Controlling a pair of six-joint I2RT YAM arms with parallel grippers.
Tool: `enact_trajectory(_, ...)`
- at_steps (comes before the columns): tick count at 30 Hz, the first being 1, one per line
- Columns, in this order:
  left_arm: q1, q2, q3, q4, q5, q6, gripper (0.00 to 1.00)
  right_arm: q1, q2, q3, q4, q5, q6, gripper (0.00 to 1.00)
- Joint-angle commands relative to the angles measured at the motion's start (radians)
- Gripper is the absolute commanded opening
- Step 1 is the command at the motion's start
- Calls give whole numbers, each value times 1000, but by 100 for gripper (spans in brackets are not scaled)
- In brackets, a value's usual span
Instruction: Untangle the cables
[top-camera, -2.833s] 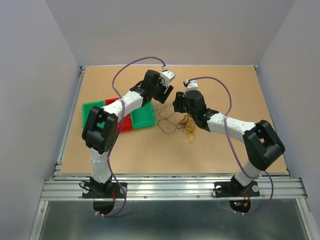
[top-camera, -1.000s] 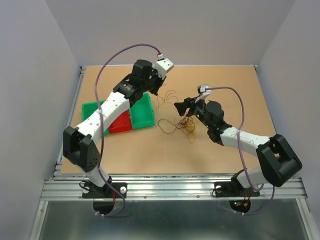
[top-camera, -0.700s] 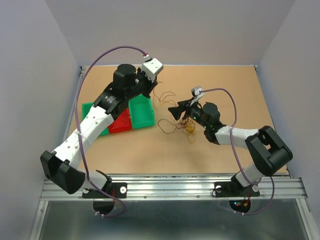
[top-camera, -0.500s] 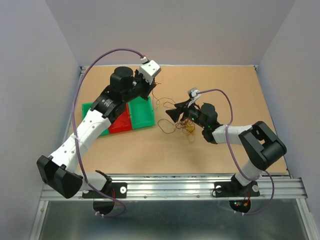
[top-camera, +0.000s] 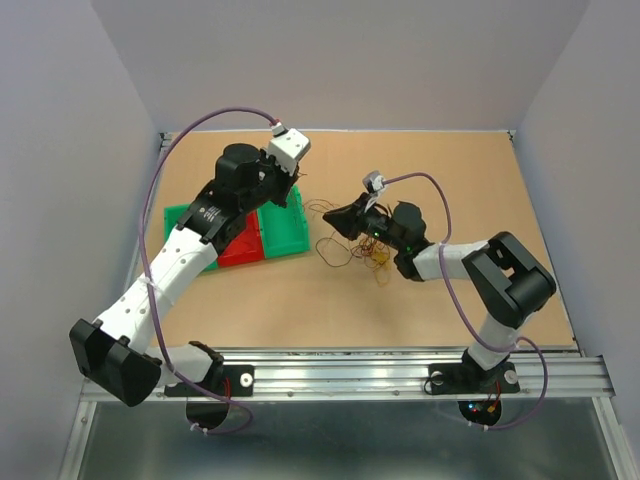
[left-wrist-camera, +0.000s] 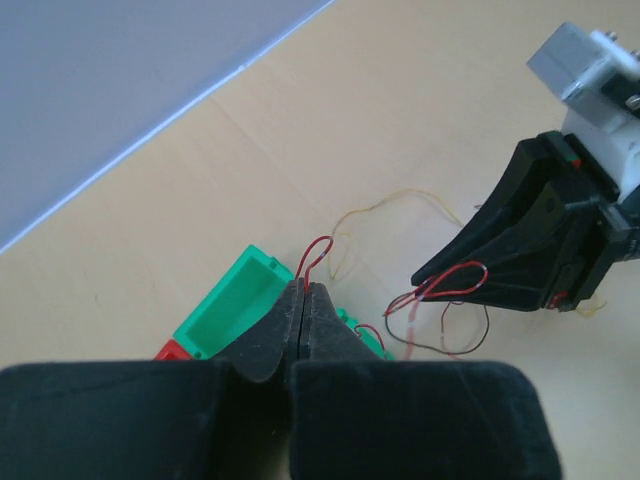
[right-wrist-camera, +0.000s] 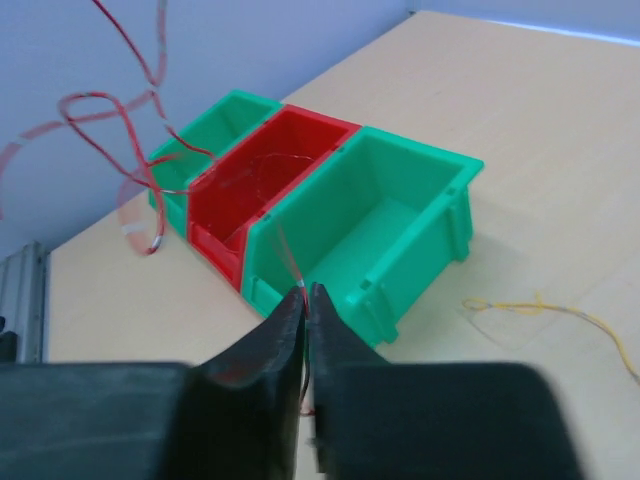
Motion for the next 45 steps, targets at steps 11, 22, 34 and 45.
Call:
enact_trajectory(11, 301, -50, -112, 33, 221, -24, 0, 160, 181, 268, 71, 22, 24, 1)
enact_trajectory(22, 411, -93, -276, 97, 157, 27, 0, 314, 456, 622, 55, 174, 7, 1)
enact_trajectory(34, 618, -35, -321, 108, 230, 44, 0, 338, 715, 935, 5, 226, -22, 1)
enact_trajectory(45, 620, 63, -328, 142, 269, 28, 0, 338, 708, 894, -23, 324, -100, 3)
